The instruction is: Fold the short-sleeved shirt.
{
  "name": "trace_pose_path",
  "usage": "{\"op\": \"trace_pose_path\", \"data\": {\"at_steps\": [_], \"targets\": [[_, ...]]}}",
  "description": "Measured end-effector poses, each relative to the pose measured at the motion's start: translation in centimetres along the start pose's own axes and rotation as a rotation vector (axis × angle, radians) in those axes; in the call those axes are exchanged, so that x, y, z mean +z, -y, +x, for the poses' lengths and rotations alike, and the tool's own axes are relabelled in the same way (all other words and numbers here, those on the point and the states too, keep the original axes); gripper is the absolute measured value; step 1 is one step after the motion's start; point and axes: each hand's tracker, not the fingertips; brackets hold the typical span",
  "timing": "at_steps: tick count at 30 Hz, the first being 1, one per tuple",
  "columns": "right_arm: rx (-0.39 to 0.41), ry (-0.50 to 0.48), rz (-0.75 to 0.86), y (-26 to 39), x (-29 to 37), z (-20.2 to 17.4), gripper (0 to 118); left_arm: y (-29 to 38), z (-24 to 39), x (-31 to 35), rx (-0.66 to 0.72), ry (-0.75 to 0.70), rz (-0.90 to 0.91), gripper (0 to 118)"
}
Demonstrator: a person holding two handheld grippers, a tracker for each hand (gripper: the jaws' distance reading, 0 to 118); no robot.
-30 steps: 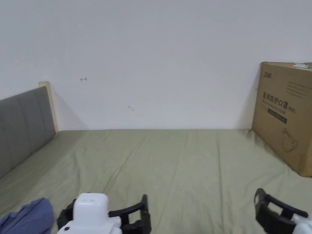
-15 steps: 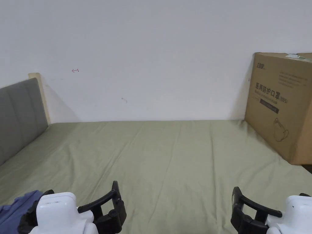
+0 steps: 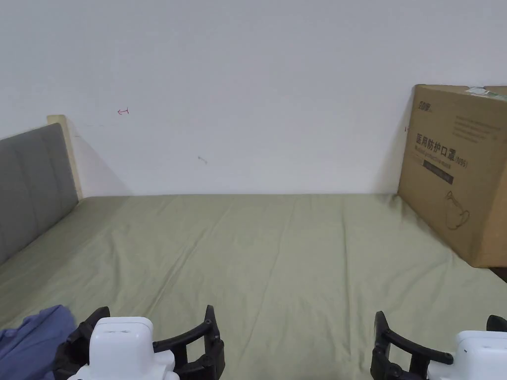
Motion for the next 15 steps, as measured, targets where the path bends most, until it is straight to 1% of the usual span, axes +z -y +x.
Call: {"op": "trace_pose_path", "data": {"at_steps": [2,4,9,12,13,14,15], "targets": [[0.029,0.010,0.006,-0.1,0.1,-0.3,118,0.1,0.0,0.0,0.005,0.000,-0.003,118],[0.033,0.014,-0.004,-0.2,0.0,-0.3,118,0.1,0.1,0.1,0.005,0.000,-0.006,118],[-0.035,0.008,-0.031,-0.3,0.0,0.0,118,0.2,0.3,0.1,-0.008,0.000,-0.009,118],[-0.064,-0.008,-0.092,-0.6,-0.3,0.4,118,0.0,0.4,0.1,-0.018,0.005,-0.010,117],[-0.073,-0.017,-0.103,-0.8,-0.3,0.4,113,0.0,0.5,0.2,-0.027,0.001,-0.006,109],[-0.079,-0.025,-0.109,-0.9,-0.3,0.6,95,-0.1,0.6,0.3,-0.039,-0.006,0.005,91],[-0.080,-0.019,-0.099,-0.8,-0.2,0.6,54,-0.1,0.7,0.5,-0.052,-0.010,0.025,59]]}}
